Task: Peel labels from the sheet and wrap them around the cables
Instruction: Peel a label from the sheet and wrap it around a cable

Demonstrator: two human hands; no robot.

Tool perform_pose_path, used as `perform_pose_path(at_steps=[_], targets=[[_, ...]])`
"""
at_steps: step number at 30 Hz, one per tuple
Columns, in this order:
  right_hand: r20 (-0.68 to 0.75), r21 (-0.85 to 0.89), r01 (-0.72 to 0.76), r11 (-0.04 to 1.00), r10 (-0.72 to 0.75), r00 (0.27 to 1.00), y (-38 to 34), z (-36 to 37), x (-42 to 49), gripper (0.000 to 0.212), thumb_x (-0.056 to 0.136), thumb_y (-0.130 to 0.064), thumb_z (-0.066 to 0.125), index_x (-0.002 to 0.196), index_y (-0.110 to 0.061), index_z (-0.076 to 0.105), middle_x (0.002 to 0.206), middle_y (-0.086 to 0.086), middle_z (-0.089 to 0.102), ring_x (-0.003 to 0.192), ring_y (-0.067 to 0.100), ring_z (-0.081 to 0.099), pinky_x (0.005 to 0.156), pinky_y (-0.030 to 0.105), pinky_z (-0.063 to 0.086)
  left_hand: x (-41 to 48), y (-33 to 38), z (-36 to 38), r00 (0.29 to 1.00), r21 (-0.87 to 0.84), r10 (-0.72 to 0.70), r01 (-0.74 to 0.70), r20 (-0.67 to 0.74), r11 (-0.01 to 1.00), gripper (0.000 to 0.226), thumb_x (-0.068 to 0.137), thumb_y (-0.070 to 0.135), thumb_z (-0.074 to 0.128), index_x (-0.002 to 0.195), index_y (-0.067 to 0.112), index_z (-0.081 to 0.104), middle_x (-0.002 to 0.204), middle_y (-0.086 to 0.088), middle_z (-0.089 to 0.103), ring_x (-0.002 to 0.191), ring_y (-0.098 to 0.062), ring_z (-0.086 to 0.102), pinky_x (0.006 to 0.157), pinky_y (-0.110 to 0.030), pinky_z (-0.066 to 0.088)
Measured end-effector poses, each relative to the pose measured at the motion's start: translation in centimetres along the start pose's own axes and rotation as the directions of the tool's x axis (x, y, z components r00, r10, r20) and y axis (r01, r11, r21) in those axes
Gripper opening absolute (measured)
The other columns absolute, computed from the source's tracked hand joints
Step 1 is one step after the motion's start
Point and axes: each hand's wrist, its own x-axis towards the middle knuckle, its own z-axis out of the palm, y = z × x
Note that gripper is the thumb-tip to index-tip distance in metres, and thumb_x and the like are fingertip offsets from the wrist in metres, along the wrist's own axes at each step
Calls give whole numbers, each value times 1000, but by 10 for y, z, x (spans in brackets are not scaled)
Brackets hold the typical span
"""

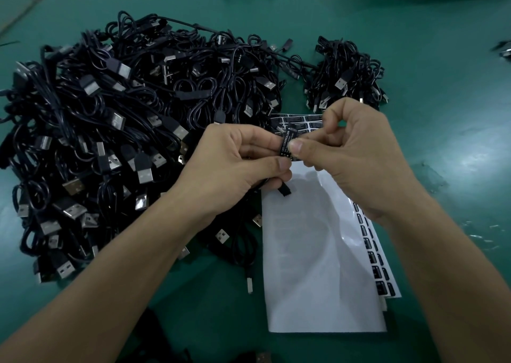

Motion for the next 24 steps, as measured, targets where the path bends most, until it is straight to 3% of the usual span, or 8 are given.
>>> perform_pose_path(at_steps=[16, 24], targets=[[-22, -49, 13, 999, -14, 1000, 0, 1, -1, 43, 79, -8, 80, 79, -22, 40, 74, 0, 76, 62, 10, 63, 63, 30, 50, 0, 0, 0, 1000, -6, -8, 8, 11, 1000, 16, 81, -1, 76, 96, 3, 74, 80, -15, 76, 71, -21, 74, 67, -25, 62], [-54, -83, 14, 996, -19, 998, -2, 4, -2, 39, 70, -22, 77, 77, -25, 39, 73, -1, 75, 61, 10, 63, 64, 35, 50, 1, 1, 0, 1000, -11, -9, 9, 14, 1000, 16, 80, -1, 77, 94, 4, 74, 79, -15, 76, 65, -16, 72, 60, -19, 56]])
